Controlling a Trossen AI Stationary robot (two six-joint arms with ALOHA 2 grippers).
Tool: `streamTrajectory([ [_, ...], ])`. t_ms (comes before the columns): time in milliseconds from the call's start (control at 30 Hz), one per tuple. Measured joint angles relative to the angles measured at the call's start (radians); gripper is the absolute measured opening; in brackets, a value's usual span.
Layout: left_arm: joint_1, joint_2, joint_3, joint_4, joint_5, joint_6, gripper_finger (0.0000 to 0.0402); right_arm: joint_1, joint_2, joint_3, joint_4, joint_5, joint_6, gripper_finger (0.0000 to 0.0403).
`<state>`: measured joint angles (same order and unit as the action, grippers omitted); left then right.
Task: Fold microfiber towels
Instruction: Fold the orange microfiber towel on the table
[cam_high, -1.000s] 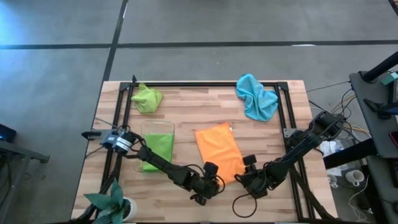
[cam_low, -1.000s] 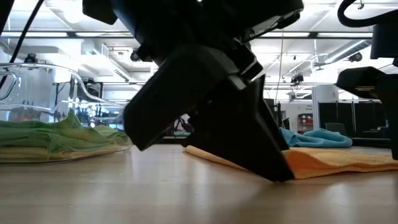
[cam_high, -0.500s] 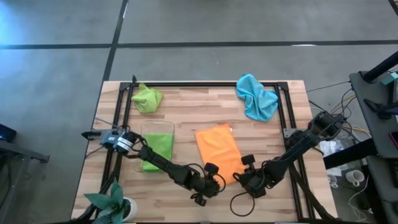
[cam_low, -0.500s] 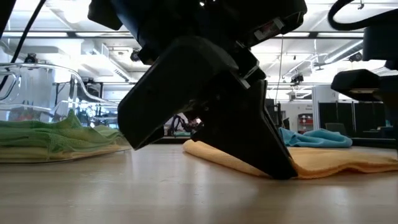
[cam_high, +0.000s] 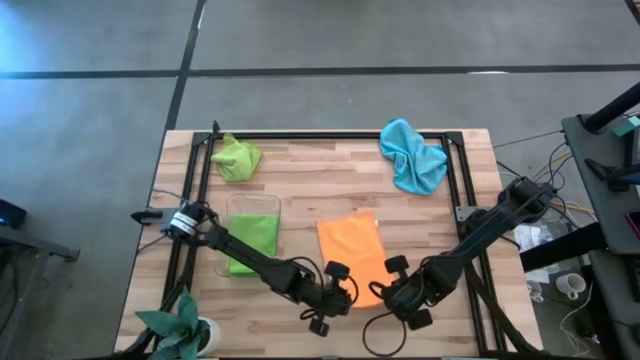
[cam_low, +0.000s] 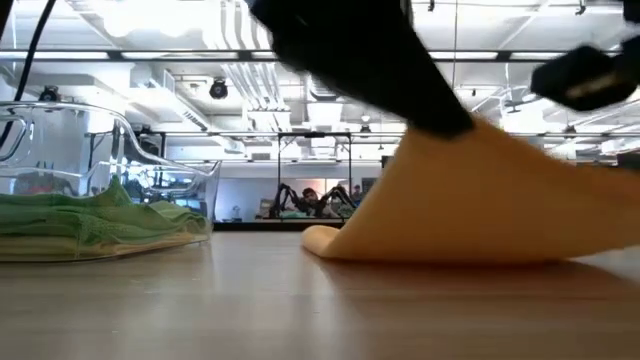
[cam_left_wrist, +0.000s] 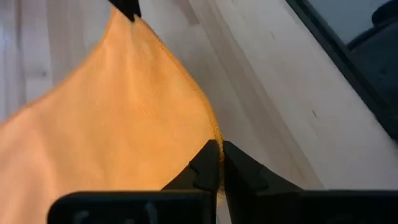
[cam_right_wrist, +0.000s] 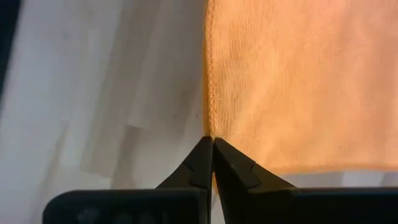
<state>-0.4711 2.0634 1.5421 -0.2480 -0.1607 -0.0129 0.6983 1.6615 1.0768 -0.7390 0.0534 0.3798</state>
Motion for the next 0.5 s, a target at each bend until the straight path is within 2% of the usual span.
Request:
streamTrajectory([
  [133, -0.014, -0.058, 0.000, -0.044, -0.002, -0.008, 0.0000, 0.010, -0.002, 0.101, -0.109, -0.027, 0.013, 0.0009],
  [233, -0.021, -0.095, -0.011, -0.088, -0.027, -0.013, 0.0000, 0.010, -0.002, 0.140, -0.139, 0.006, -0.015, 0.0009],
  [367, -0.012, -0.124, -0.026, -0.129, -0.084, -0.025, 0.0000, -0.027, -0.003, 0.136, -0.144, 0.093, -0.068, 0.0009],
  [500, 0.024, -0.129, -0.070, -0.157, -0.097, -0.010, 0.0000, -0.104, -0.003, 0.096, -0.141, 0.138, -0.096, 0.0009],
])
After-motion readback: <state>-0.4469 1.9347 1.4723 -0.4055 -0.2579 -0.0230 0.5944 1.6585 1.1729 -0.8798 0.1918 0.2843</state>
